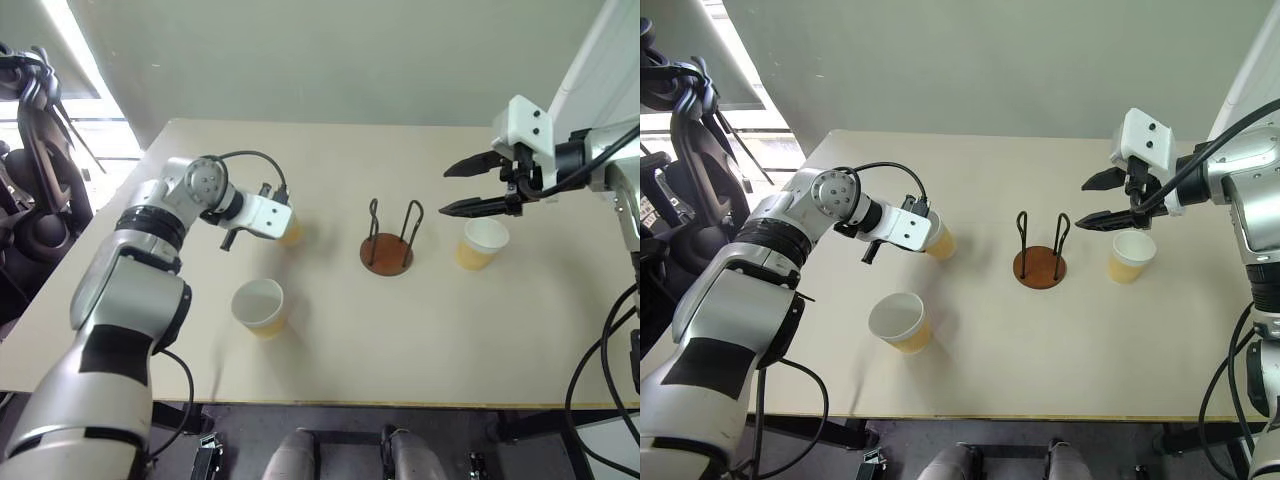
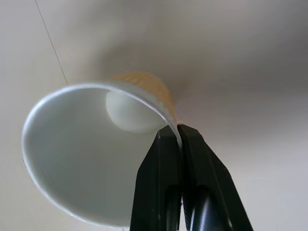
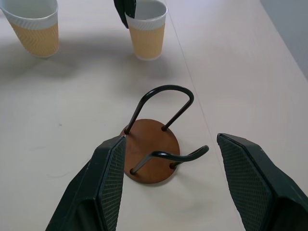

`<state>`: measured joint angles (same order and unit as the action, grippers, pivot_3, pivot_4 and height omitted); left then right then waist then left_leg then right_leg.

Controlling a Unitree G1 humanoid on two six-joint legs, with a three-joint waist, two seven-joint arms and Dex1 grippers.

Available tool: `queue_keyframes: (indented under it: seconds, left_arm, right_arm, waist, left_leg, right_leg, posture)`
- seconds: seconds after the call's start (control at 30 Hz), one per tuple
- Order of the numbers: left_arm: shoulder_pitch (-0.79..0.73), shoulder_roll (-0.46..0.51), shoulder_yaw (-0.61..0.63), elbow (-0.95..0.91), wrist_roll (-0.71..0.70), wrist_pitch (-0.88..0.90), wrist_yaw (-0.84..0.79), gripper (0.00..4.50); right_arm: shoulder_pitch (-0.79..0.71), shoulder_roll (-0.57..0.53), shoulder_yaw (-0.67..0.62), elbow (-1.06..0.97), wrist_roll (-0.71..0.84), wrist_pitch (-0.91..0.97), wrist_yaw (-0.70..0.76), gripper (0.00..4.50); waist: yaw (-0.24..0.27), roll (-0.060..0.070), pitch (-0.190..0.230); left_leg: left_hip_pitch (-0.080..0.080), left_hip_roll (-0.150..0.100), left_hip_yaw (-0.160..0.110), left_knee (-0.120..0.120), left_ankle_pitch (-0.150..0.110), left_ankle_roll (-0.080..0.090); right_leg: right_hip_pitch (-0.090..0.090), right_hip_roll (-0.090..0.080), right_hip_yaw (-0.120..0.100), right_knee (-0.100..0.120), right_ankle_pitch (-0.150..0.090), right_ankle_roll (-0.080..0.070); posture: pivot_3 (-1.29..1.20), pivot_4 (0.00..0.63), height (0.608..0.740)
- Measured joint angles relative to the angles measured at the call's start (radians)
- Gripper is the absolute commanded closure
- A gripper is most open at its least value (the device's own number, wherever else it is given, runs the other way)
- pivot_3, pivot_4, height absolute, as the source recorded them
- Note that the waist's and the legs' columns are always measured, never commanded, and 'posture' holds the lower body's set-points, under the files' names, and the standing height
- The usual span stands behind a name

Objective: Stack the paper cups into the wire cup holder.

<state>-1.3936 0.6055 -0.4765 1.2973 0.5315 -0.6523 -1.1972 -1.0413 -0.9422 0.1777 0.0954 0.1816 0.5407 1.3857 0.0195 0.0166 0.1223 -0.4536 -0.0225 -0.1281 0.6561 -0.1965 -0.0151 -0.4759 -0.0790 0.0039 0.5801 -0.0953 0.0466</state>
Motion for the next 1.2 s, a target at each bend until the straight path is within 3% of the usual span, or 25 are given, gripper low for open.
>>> queue_keyframes:
  seconds: [0.4,0.73,0.93,1.2]
  left_arm:
    - [-0.143,-0.008,0.065,0.035,-0.049,0.081,-0.114,4.44]
    - [-0.315,-0.149,0.158,0.038,-0.146,0.180,-0.248,4.44]
    - [-0.324,-0.234,0.168,0.038,-0.175,0.190,-0.360,4.44]
    - [-0.358,-0.298,0.168,0.038,-0.177,0.176,-0.350,4.44]
  right_arm:
    - [0.006,-0.041,0.002,0.111,-0.031,-0.081,0.080,1.42]
    - [-0.044,-0.055,0.021,0.213,-0.086,-0.145,0.146,1.42]
    - [-0.058,-0.055,0.022,0.258,-0.110,-0.168,0.158,1.42]
    - [-0.056,-0.061,0.022,0.251,-0.110,-0.169,0.165,1.42]
  waist:
    - [0.001,0.000,0.000]
    - [0.003,0.000,0.000]
    - [0.004,0.000,0.000]
    - [0.003,0.000,0.001]
  left_leg:
    - [0.000,-0.002,0.003,-0.002,0.000,0.000]
    - [-0.001,0.001,0.001,-0.004,-0.004,0.003]
    - [-0.001,0.001,0.004,-0.002,-0.006,0.005]
    - [-0.001,0.001,0.007,0.008,-0.012,0.010]
  right_leg:
    - [0.000,0.004,-0.001,-0.002,0.000,0.001]
    - [0.001,-0.001,0.004,-0.006,-0.004,0.006]
    - [0.001,-0.001,0.005,-0.006,-0.005,0.008]
    - [0.004,-0.002,0.005,-0.005,-0.005,0.010]
  posture:
    - [0.00,0.150,0.740]
    - [0.00,0.150,0.740]
    - [0.00,0.150,0.740]
    - [0.00,0.150,0.740]
